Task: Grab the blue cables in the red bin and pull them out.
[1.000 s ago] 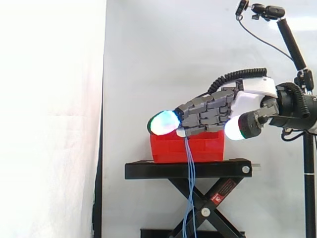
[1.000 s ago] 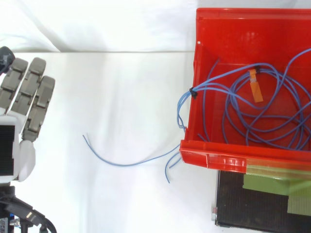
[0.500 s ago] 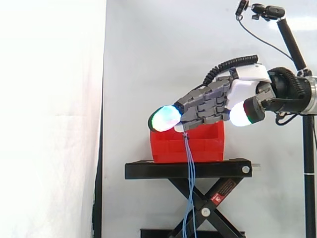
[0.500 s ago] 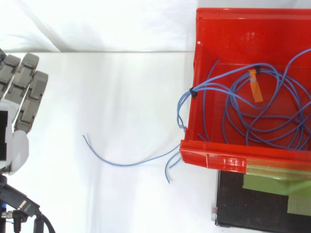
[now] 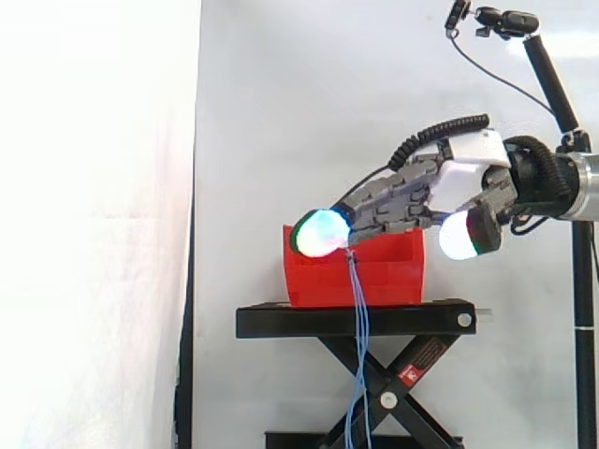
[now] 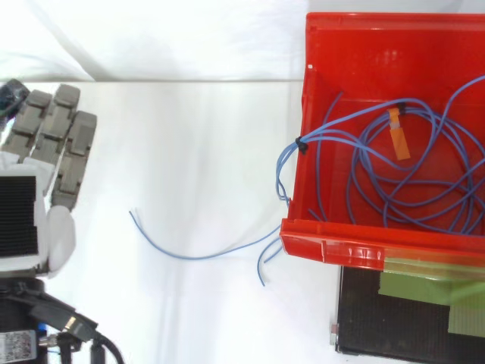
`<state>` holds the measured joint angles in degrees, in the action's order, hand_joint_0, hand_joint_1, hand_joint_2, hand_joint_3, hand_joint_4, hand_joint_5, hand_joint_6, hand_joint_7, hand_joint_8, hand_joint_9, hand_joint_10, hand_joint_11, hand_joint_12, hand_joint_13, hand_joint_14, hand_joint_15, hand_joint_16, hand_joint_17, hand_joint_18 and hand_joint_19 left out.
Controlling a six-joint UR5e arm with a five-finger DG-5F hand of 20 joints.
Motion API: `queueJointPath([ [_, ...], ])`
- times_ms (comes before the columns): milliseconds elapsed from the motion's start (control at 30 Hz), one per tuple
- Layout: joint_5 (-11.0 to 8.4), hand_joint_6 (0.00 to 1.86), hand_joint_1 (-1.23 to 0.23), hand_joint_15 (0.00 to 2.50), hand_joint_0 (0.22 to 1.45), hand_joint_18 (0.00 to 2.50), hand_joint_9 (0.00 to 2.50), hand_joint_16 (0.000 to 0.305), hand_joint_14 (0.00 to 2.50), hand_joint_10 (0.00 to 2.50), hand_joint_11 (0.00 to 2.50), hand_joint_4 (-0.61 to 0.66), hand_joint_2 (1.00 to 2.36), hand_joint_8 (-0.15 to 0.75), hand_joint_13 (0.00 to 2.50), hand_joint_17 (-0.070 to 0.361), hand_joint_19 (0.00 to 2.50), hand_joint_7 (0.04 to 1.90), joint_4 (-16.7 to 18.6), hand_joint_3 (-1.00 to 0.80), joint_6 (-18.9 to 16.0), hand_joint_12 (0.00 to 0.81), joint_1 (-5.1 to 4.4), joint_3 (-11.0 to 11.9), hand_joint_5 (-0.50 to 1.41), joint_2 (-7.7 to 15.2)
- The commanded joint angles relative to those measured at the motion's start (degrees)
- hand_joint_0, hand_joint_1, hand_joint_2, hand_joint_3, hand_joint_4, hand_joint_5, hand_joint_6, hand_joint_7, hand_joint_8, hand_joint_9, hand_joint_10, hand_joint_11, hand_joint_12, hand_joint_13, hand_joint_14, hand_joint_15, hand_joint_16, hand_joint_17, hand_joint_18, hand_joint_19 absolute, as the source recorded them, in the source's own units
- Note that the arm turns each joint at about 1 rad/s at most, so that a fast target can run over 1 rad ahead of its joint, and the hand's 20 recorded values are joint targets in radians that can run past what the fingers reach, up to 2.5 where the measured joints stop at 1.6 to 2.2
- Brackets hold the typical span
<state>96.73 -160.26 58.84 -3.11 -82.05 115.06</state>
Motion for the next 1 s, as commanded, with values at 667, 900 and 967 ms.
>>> queueJointPath([
  [667, 8.12, 0.01, -0.84, 0.08, 0.69, 0.0, 0.21, 0.06, 0.0, 0.01, 0.24, 0.24, 1.0, 0.272, 0.08, 0.135, 0.24, 0.33, -2.96, -1.0, 1.76, 0.39, 4.69, 5.93, 0.41, 3.95],
  [900, 8.74, 0.01, -0.85, 0.08, 0.69, 0.01, 0.17, 0.06, 0.0, 0.01, 0.23, 0.24, 1.0, 0.274, 0.08, 0.136, 0.24, 0.33, -7.0, -1.0, 2.72, 0.39, 5.48, 8.13, 0.41, 3.95],
  [967, 9.0, 0.01, -0.85, 0.08, 0.7, 0.01, 0.17, 0.06, 0.0, 0.01, 0.24, 0.24, 1.0, 0.274, 0.08, 0.135, 0.25, 0.33, -7.35, -1.0, 3.51, 0.389, 5.84, 8.13, 0.41, 3.95],
])
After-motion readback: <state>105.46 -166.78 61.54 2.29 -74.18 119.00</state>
